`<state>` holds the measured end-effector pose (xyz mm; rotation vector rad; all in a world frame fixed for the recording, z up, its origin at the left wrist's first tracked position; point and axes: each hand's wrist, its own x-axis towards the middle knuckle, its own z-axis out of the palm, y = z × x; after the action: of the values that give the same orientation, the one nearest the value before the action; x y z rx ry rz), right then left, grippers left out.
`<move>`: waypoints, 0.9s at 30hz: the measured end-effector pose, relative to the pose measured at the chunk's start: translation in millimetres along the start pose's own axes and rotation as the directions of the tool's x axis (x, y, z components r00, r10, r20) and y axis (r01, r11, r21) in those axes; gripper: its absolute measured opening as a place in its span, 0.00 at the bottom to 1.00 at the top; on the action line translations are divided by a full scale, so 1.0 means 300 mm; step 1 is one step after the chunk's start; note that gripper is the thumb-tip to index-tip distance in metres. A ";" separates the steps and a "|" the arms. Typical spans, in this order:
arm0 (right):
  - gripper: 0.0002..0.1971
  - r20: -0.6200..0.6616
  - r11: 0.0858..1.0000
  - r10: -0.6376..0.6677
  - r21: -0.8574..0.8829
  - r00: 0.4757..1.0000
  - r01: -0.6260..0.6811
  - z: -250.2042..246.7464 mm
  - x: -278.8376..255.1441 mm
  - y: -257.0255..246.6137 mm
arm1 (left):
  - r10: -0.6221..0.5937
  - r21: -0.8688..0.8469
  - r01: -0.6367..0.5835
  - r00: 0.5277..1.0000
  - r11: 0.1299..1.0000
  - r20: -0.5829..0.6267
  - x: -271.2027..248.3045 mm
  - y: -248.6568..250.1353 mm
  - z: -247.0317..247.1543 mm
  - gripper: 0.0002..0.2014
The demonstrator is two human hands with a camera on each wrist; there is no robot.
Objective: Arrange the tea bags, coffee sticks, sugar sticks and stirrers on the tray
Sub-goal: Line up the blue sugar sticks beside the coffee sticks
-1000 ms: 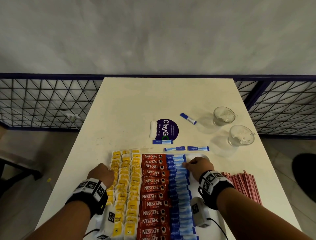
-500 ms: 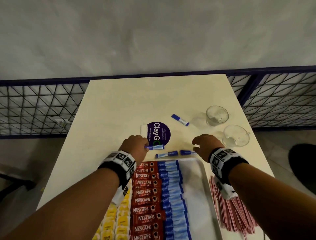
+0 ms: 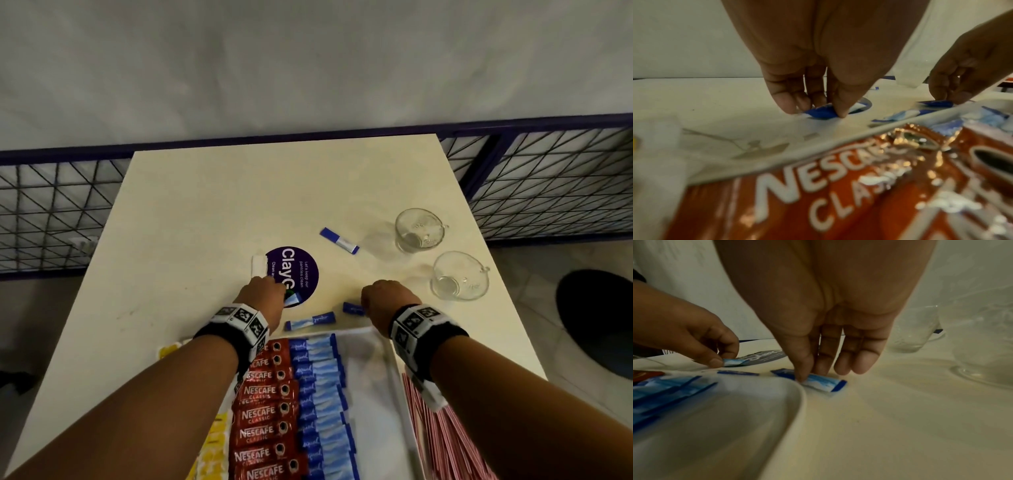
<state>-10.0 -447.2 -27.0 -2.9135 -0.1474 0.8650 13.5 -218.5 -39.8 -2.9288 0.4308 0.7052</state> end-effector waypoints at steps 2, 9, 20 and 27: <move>0.11 -0.007 1.000 -0.001 -0.003 1.000 0.001 0.003 0.000 -0.001 | -0.015 0.045 0.014 1.000 0.999 0.015 -0.001 0.020 -0.012 0.13; 0.08 -0.150 0.988 0.008 0.153 0.989 0.015 -0.037 -0.007 -0.021 | 0.137 -0.352 -0.122 0.990 0.928 0.017 -0.016 0.089 -0.054 0.12; 0.06 -0.270 0.913 0.029 0.399 0.962 0.085 -0.060 -0.148 -0.001 | 0.208 0.068 -0.205 0.977 0.976 -0.036 0.109 0.177 -0.114 0.12; 0.02 -0.237 0.860 -0.017 0.492 0.971 0.135 -0.055 -0.268 0.100 | 0.209 0.068 -0.203 0.973 0.977 -0.099 0.277 0.244 -0.227 0.16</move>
<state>-66.2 -487.7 26.4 -2.4594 -0.0112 0.4602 92.0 -320.0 -19.6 -2.9034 0.7611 0.5496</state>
